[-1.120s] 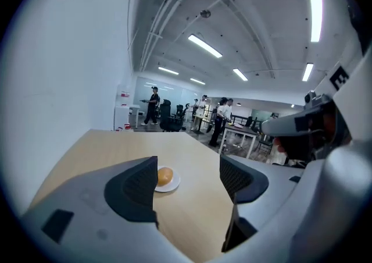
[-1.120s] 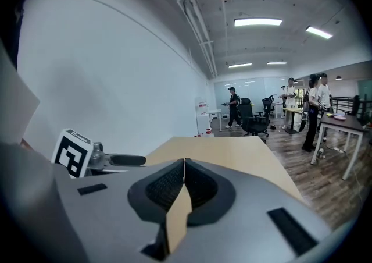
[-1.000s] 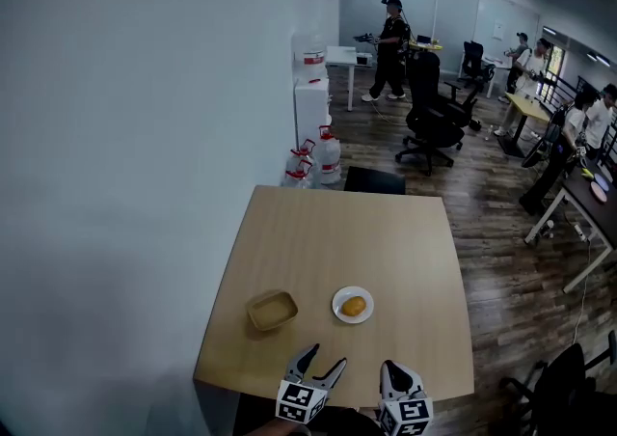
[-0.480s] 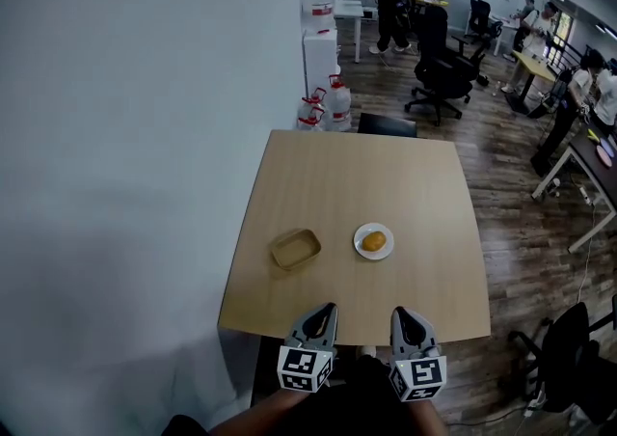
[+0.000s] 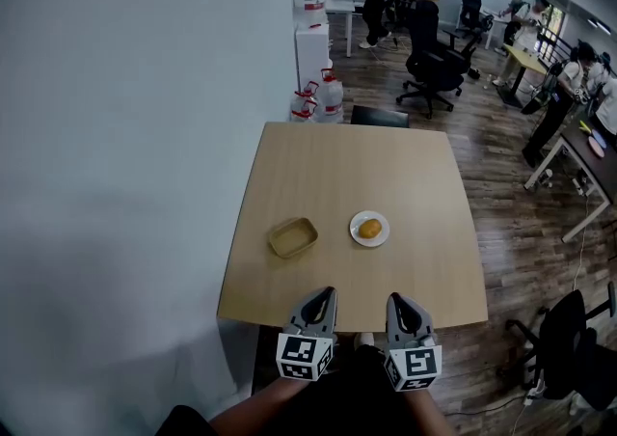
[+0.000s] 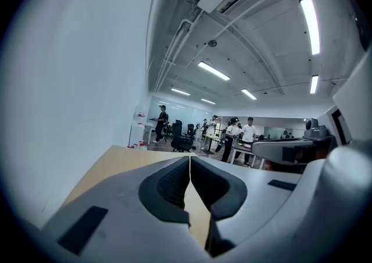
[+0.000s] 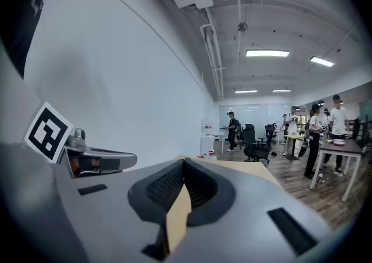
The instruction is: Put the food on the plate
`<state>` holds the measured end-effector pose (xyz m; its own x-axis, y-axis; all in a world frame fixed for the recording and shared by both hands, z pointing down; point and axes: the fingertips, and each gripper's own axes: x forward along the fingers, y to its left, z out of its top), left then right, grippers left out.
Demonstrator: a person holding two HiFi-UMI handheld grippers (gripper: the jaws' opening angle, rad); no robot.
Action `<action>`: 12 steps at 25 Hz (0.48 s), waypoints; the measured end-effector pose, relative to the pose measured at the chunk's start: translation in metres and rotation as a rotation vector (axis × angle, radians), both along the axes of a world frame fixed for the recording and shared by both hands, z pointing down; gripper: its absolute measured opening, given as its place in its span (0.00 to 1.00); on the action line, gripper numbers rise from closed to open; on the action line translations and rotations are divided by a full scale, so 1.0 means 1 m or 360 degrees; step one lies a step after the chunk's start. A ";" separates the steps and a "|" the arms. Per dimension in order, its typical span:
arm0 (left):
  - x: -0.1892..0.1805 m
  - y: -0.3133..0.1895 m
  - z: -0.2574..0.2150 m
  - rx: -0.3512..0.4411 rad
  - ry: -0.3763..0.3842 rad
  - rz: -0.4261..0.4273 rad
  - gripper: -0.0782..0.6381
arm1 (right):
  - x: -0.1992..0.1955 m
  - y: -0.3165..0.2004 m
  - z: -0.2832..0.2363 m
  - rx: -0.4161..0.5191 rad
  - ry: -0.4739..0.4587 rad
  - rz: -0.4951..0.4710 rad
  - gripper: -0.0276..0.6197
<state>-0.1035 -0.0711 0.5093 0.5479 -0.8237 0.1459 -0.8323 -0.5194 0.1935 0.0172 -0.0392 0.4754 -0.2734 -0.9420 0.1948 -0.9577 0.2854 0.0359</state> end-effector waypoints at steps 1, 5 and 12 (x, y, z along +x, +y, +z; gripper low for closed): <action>0.001 0.001 0.000 0.0005 -0.0001 0.0004 0.13 | 0.000 0.001 0.001 -0.0002 0.0002 0.0004 0.14; 0.003 0.003 -0.002 0.0020 -0.0009 0.0014 0.13 | -0.001 0.005 0.002 -0.0003 0.0010 0.0006 0.14; 0.011 0.001 0.000 0.0028 -0.0017 0.0027 0.13 | 0.001 0.002 0.005 -0.0004 0.0021 -0.0003 0.14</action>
